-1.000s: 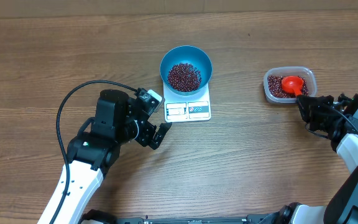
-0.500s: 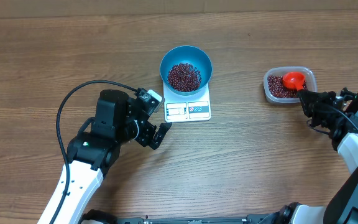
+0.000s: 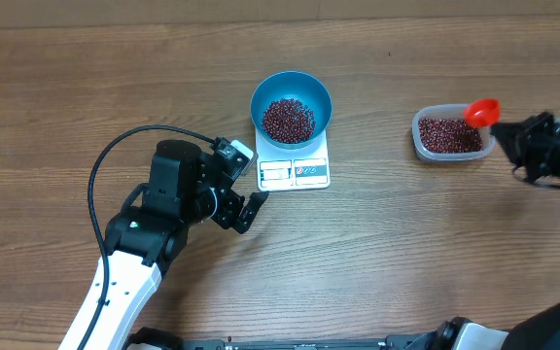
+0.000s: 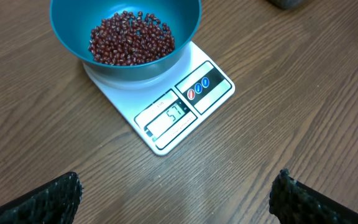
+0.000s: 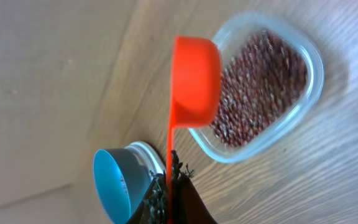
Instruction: Scoop item into bowl and weigh 150g on scale
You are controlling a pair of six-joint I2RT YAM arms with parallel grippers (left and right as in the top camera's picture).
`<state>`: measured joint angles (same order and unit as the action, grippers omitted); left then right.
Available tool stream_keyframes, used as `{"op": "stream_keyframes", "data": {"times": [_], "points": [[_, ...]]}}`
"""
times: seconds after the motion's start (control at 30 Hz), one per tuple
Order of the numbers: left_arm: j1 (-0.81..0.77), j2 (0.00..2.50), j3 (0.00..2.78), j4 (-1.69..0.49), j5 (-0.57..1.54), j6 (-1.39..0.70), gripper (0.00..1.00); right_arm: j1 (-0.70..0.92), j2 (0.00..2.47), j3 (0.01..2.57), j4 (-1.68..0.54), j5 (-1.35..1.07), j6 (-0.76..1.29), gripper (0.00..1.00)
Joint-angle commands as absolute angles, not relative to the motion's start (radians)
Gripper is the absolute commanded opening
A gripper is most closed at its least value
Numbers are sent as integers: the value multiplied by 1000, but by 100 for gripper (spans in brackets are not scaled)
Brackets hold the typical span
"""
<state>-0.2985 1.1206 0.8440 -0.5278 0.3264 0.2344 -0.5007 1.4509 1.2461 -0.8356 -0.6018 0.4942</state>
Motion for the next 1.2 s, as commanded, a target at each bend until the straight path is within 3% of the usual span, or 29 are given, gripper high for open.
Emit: {"op": "stream_keyframes", "data": {"times": [0.0,0.27,0.67,1.17], "points": [[-293,1126,840,-526,333,221,100,-443,1427,1416,-930,-416,274,4],[-293,1126,840,-526,333,221,99,-274,1501,1596,-1088,-136,31,4],[-293,1126,839,-526,333,221,100,-242,1588,1554,-1117,-112,-377,4],[-293,1126,840,-526,333,221,100,-230,1803,1549,-1113,63,-462,4]]}}
